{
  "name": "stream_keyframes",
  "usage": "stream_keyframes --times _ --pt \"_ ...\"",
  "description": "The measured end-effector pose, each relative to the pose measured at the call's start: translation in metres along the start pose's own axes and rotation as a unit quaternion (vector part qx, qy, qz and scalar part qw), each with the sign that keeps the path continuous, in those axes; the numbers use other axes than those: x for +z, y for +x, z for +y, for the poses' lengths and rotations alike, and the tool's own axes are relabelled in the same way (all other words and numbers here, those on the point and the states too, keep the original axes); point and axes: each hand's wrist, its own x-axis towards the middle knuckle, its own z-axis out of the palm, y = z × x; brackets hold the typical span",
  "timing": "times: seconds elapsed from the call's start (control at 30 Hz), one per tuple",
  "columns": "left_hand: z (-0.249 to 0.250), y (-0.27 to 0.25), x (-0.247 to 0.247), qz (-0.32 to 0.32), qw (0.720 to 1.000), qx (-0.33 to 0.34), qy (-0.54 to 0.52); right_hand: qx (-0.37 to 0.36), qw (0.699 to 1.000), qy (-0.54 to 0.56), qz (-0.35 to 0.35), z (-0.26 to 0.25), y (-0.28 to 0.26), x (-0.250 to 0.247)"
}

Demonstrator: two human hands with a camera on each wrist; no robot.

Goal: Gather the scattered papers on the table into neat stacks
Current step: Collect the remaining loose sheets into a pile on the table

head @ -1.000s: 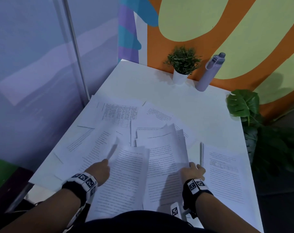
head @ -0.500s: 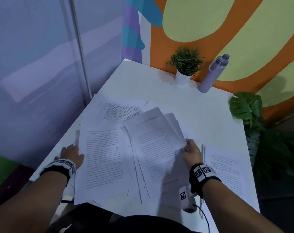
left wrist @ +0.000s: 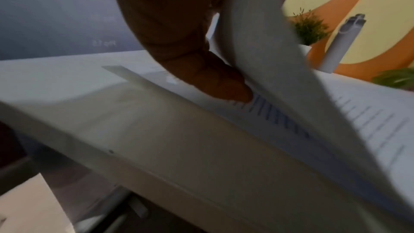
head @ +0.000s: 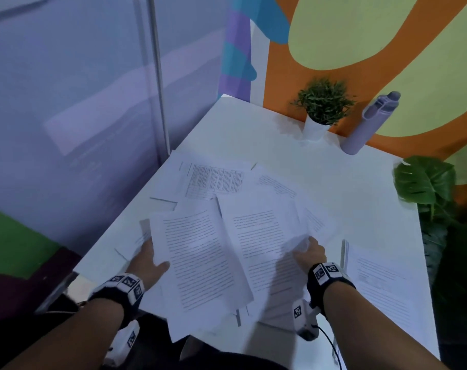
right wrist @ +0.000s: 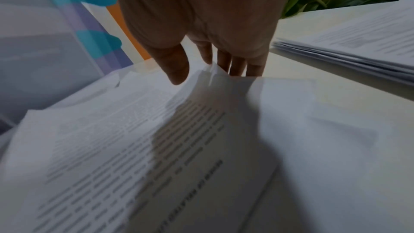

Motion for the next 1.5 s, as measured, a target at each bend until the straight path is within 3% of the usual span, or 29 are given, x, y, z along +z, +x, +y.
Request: stream_keyframes --times 0.1,0.17,0.4,0.5,0.6,0.7,0.93,1.07,1.2,1.3,1.37,1.43,1.5 --pt "0.003 -0.004 0.005 -0.023 0.999 -0.004 0.044 0.002 0.999 0.032 -0.018 0.004 -0.002 0.005" --pt "0.008 -0.006 0.006 -0.002 0.998 0.002 0.062 0.013 0.995 0.099 -0.026 0.007 -0.004 0.009" --pt "0.038 -0.009 -0.028 0.228 0.973 -0.013 -0.031 -0.017 0.993 0.118 0.017 0.025 -0.019 0.002" --pt "0.054 -0.015 -0.045 0.271 0.953 0.014 -0.135 -0.006 0.988 0.148 0.046 0.043 -0.020 -0.010" --pt "0.058 -0.011 -0.047 0.249 0.948 0.035 -0.196 -0.006 0.987 0.149 0.059 0.051 -0.020 -0.017" --pt "0.053 -0.001 -0.026 0.149 0.967 0.044 -0.204 -0.007 0.989 0.145 0.031 0.054 -0.022 -0.014" --pt "0.058 0.000 0.053 -0.071 0.996 -0.014 -0.054 0.000 0.974 0.224 -0.038 0.055 -0.028 0.015" --pt "0.062 0.002 0.076 -0.122 0.992 -0.018 0.038 0.033 0.944 0.310 -0.104 0.040 -0.045 0.020" --pt "0.072 -0.009 0.092 -0.171 0.985 0.003 0.000 -0.002 0.961 0.246 -0.125 0.030 -0.059 0.030" --pt "0.072 -0.008 0.095 -0.143 0.989 0.040 -0.017 -0.036 0.975 0.211 -0.067 0.029 -0.060 0.026" --pt "0.063 0.008 0.083 -0.026 0.997 0.066 0.029 -0.032 0.970 0.240 -0.024 0.029 -0.055 0.015" --pt "0.047 0.023 0.061 0.055 0.986 0.048 0.152 -0.027 0.962 0.273 0.001 0.032 -0.047 0.001" --pt "0.029 0.030 0.041 0.040 0.964 -0.023 0.261 -0.019 0.957 0.290 0.015 0.033 -0.038 -0.014"
